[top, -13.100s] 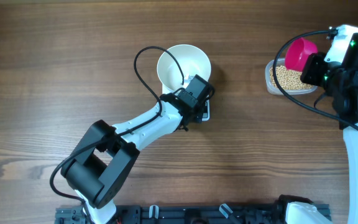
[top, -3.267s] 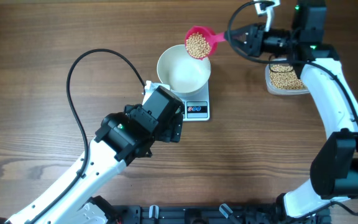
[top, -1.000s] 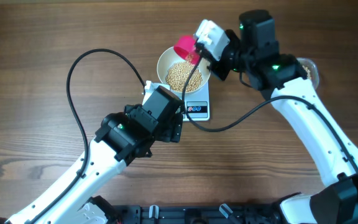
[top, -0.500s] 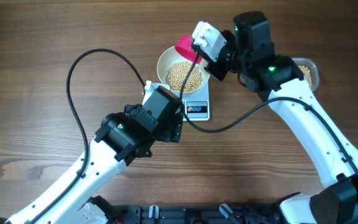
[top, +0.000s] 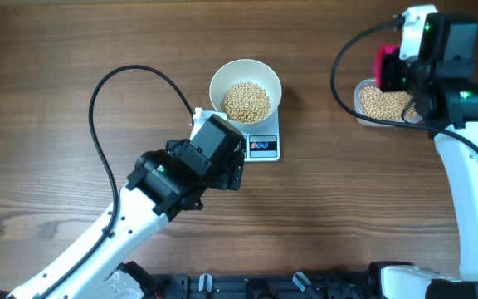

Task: Scoop item into bowl and weigh 150g on scale
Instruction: 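Return the empty scoop to the soybean tub and scoop again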

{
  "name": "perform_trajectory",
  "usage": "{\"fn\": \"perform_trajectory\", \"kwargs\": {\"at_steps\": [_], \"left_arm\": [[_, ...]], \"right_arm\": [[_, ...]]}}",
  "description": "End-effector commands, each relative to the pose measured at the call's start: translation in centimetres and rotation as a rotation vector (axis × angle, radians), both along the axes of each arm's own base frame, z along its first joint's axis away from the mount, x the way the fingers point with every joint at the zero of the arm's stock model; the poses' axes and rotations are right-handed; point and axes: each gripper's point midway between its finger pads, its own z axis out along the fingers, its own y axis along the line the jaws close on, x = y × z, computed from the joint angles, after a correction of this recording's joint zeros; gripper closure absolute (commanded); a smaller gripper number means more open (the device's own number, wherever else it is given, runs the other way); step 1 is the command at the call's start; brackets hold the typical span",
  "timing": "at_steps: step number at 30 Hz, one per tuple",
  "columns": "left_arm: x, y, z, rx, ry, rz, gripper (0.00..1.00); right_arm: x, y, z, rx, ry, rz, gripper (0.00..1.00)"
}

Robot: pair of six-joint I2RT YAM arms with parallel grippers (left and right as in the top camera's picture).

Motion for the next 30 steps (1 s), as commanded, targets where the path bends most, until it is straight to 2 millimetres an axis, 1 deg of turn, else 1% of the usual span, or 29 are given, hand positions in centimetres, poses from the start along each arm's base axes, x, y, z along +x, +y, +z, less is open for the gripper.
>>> {"fn": "perform_trajectory", "kwargs": {"at_steps": [1,2,4,6,9,11,17,19,21,23,28,30], "left_arm": [[0.0,0.2,-0.1,0.003,0.001,0.006,0.00],[0.0,0.2,-0.1,0.003,0.001,0.006,0.00],[0.0,0.2,-0.1,0.003,0.001,0.006,0.00],[0.0,0.2,-0.1,0.003,0.001,0.006,0.00],[0.0,0.2,-0.1,0.003,0.001,0.006,0.00],[0.0,0.2,-0.1,0.003,0.001,0.006,0.00],[0.0,0.2,-0.1,0.003,0.001,0.006,0.00],[0.0,0.2,-0.1,0.003,0.001,0.006,0.00],[0.0,0.2,-0.1,0.003,0.001,0.006,0.00],[0.0,0.2,-0.1,0.003,0.001,0.006,0.00],[0.0,0.2,-0.1,0.003,0.001,0.006,0.00],[0.0,0.2,-0.1,0.003,0.001,0.006,0.00]], "right_arm": [[-1.3,-2.7,0.2,-0.110,0.038,-0.126,0.96],[-1.8,-3.2,-0.4,-0.134,0.076,-0.143,0.96],[-1.9,-3.3,-2.1,-0.167,0.146,-0.120,0.96],[-1.1,-2.5,-4.3,-0.212,0.213,-0.066,0.96],[-0.3,-2.5,-5.8,-0.339,0.258,-0.068,0.96],[0.4,-2.5,-7.5,-0.413,0.311,-0.029,0.96],[2.1,-2.5,-9.6,-0.457,0.337,0.011,0.96],[2.3,-2.4,-10.6,-0.458,0.355,0.015,0.96],[2.4,-1.9,-11.6,-0.433,0.375,0.035,0.96],[2.6,-0.8,-12.2,-0.368,0.369,0.071,0.96],[2.9,2.1,-13.0,-0.212,0.352,0.153,0.96],[2.9,2.8,-13.1,-0.175,0.353,0.174,0.96]]}}
